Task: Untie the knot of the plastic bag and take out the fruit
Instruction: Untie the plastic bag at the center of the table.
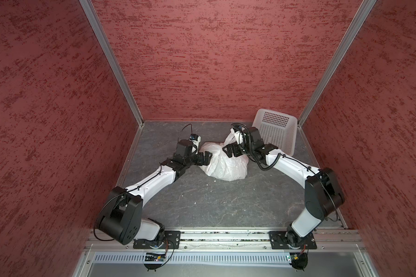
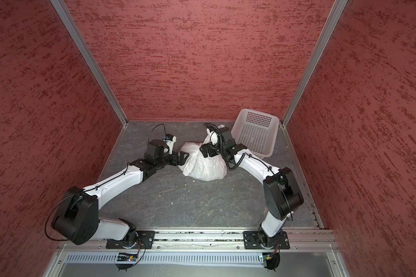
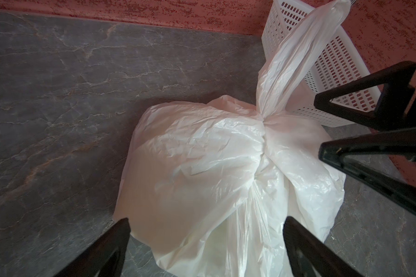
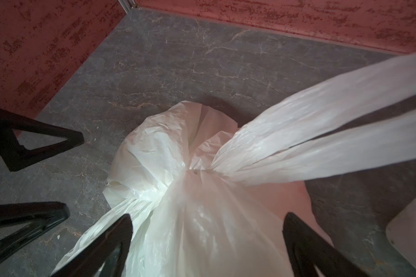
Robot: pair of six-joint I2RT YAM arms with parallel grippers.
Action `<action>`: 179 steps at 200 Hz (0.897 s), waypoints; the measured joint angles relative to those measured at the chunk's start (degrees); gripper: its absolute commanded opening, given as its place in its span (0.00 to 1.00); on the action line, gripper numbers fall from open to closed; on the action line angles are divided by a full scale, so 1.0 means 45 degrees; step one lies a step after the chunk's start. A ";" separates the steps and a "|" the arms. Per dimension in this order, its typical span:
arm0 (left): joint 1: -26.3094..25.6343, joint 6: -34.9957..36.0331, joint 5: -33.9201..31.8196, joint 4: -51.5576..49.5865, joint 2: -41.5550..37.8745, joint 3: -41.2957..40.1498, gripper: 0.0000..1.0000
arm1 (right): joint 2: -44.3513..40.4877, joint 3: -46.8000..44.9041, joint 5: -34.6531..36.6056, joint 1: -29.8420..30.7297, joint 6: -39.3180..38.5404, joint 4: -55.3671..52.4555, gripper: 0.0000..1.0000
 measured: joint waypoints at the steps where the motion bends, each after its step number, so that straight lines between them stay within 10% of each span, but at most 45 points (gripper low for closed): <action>1: 0.0005 -0.0019 0.0005 0.0000 0.0015 0.0005 1.00 | 0.0019 0.0010 0.0000 0.0015 -0.0005 -0.0024 0.99; 48: 0.0204 -0.0199 0.0301 -0.0024 0.0350 0.0461 1.00 | 0.0607 0.0015 0.0287 0.0481 -0.0423 -0.0748 0.85; 127: 0.0287 -0.0185 0.0709 -0.0816 0.0627 0.0908 1.00 | 0.0967 -0.0005 0.0068 0.1243 -0.1409 -0.0729 0.22; 179: 0.0287 -0.0253 0.0573 -0.1957 -0.0714 0.0651 1.00 | 0.0491 -0.0782 -0.1137 0.1729 -0.2234 -0.0539 0.09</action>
